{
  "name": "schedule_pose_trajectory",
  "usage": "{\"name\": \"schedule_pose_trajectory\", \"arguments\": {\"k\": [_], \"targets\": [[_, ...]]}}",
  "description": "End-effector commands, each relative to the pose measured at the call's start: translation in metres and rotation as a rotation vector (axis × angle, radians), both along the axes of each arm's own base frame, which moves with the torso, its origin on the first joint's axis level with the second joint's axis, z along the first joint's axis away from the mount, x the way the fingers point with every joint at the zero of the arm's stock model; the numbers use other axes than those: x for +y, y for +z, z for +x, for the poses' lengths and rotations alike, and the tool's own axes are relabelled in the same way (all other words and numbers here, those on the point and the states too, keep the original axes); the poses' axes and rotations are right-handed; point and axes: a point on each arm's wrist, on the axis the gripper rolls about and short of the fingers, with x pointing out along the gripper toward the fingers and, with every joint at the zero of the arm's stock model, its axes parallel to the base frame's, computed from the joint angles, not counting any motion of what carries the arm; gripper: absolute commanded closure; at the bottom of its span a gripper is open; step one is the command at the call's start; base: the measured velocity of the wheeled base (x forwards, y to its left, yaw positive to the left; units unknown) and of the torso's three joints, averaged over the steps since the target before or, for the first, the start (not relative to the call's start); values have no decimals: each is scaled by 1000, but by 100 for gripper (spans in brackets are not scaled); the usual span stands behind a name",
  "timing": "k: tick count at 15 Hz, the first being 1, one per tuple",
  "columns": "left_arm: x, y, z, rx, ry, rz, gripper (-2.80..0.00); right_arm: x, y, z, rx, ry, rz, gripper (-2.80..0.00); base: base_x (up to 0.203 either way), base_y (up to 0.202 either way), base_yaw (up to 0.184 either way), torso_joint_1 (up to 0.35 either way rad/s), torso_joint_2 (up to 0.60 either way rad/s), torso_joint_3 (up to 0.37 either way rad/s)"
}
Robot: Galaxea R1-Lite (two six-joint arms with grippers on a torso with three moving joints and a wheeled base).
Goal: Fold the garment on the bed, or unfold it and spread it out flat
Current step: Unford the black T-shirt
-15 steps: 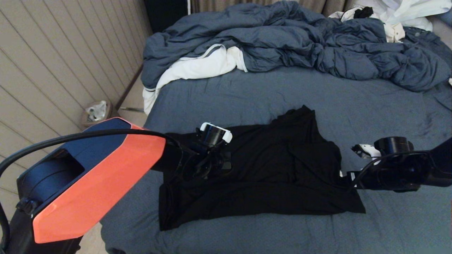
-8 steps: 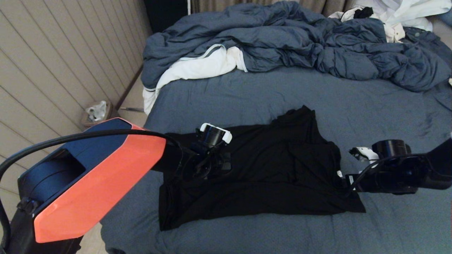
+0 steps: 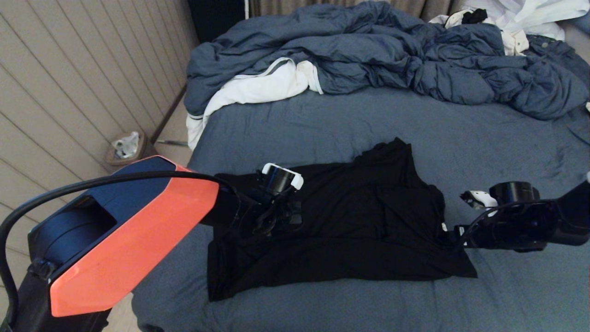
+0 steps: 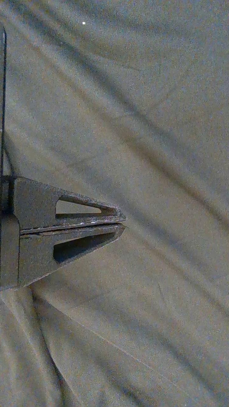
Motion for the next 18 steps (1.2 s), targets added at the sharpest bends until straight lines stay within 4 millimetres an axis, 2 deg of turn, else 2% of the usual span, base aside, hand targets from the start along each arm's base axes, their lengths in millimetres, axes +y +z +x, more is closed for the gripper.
{"name": "schedule_pose_trajectory", "arguments": {"k": [1,7,8,18], "targets": [[0,-1,0,0,3,-2,0,-6,1,0,-5,-12,-4,-280,0,0,0,0,0,0],[0,-1,-1,3,1,0,0,-7,-8,0,17,-14,4,-280,0,0,0,0,0,0],[-1,-1,-1,3,1,0,0,-7,-8,1,8,-14,1,0,0,0,0,0,0,0],[-1,0,-1,0,0,-4,0,-2,-12,-2,17,-1,8,0,0,0,0,0,0,0]]}}
